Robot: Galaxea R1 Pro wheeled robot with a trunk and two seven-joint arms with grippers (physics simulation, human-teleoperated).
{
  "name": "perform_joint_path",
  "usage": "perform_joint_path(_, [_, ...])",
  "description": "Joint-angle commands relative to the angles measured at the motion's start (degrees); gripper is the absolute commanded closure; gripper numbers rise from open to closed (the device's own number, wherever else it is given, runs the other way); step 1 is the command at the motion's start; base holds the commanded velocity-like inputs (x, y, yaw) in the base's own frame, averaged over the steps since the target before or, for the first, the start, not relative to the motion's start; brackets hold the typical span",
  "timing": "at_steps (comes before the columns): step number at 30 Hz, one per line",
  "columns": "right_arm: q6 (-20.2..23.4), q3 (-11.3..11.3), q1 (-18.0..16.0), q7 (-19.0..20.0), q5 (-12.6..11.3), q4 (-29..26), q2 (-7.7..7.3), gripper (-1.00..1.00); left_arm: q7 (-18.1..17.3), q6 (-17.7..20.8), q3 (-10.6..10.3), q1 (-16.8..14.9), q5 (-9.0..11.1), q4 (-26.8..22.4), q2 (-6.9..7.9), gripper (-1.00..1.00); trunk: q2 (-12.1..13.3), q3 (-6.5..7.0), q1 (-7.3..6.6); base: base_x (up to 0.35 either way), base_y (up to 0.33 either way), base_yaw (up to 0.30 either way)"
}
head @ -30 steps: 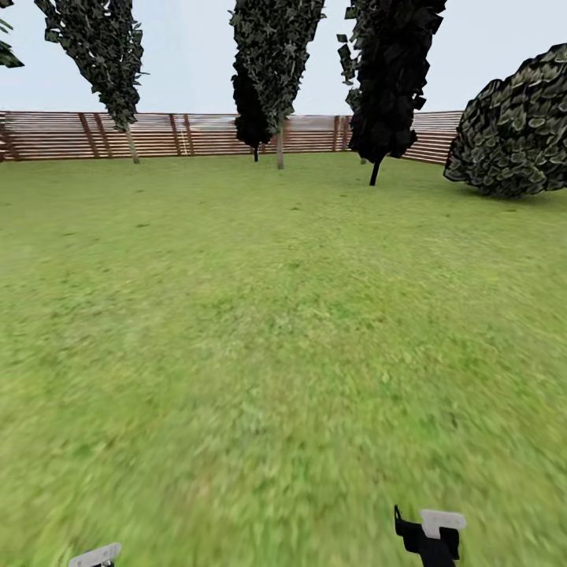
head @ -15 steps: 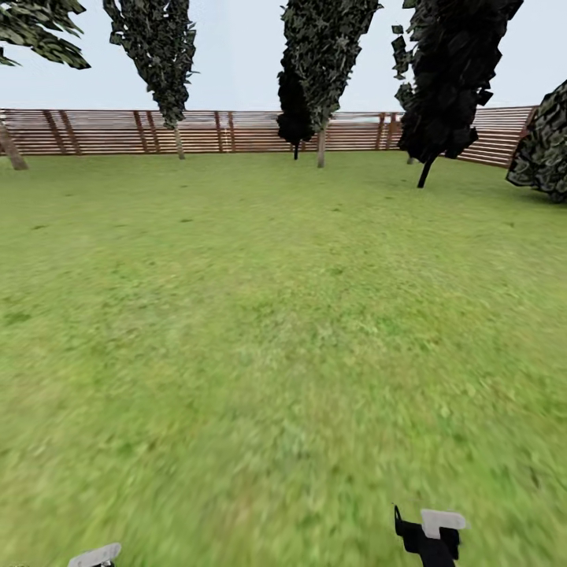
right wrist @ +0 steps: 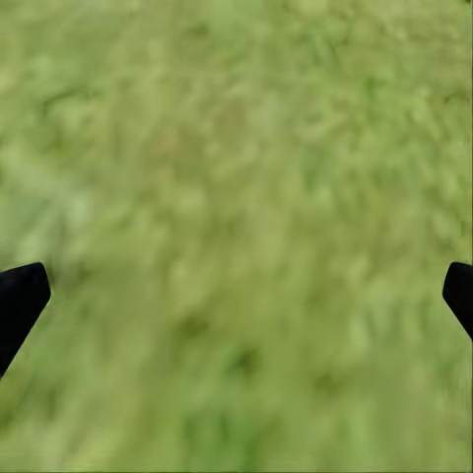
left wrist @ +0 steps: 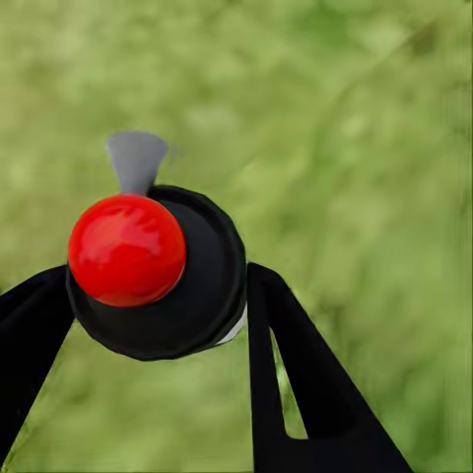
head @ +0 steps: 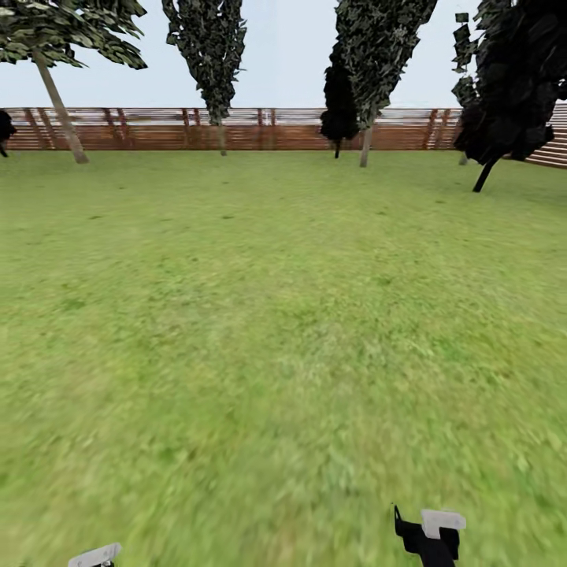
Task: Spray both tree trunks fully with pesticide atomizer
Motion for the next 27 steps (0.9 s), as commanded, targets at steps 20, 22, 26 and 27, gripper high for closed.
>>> perform_joint_path(20, [0.00, 0.02, 0.00, 0.00, 0.00, 0.00, 0.00, -1.00, -0.02, 0.00, 0.02, 0.00, 0.02, 0.08, 0.00, 1.00, 0.00, -0.61, 0.00, 0.269, 0.211, 0.278])
perform_joint_path(22, [0.00, 0.01, 0.00, 0.00, 0.00, 0.00, 0.00, -1.00, -0.02, 0.00, 0.01, 0.00, 0.02, 0.08, 0.00, 1.00, 0.00, -0.67, 0.00, 0.114, 0.080, 0.279])
perform_joint_path(26, [0.00, 0.01, 0.00, 0.00, 0.00, 0.00, 0.00, -1.00, -0.06, 0.00, -0.06, 0.00, 0.00, 0.01, -0.06, 1.00, 0.00, -0.80, 0.00, 0.019, 0.013, 0.279])
perform_joint_path(27, [0.00, 0.00, 0.00, 0.00, 0.00, 0.00, 0.00, -1.00, -0.08, 0.00, -0.07, 0.00, -0.03, -0.04, -0.08, 1.00, 0.00, -0.83, 0.00, 0.003, 0.002, 0.279])
